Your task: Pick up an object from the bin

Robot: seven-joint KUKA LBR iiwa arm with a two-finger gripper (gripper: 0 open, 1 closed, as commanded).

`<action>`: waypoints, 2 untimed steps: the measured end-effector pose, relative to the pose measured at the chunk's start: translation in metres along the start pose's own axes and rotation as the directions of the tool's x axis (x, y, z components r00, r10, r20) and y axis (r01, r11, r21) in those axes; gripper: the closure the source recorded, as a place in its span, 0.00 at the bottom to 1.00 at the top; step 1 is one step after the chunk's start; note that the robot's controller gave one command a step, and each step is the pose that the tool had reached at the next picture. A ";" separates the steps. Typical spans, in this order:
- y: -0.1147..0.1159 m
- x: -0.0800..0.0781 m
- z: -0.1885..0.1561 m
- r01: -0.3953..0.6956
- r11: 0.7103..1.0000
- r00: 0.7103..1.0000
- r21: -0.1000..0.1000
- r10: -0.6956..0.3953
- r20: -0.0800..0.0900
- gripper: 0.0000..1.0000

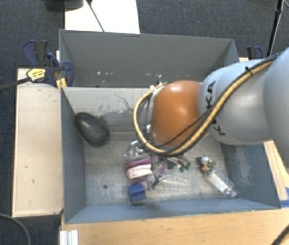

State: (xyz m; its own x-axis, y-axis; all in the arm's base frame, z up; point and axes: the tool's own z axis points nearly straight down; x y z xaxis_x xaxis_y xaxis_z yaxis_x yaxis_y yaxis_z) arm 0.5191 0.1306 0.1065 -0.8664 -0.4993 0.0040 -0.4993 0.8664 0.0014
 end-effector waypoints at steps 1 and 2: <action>-0.013 0.008 0.032 -0.253 0.967 0.967 -0.001 0.253 0.008 0.00; -0.014 0.005 0.030 -0.255 0.967 0.967 -0.001 0.255 0.020 1.00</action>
Offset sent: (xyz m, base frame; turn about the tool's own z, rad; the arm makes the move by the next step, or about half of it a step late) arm -0.0019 -0.0163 -0.0335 0.2552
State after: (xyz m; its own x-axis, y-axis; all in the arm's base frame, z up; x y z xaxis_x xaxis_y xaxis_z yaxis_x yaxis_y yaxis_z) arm 0.5214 0.1155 0.0764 -0.9650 -0.2619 -0.0155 -0.2619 0.9651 0.0011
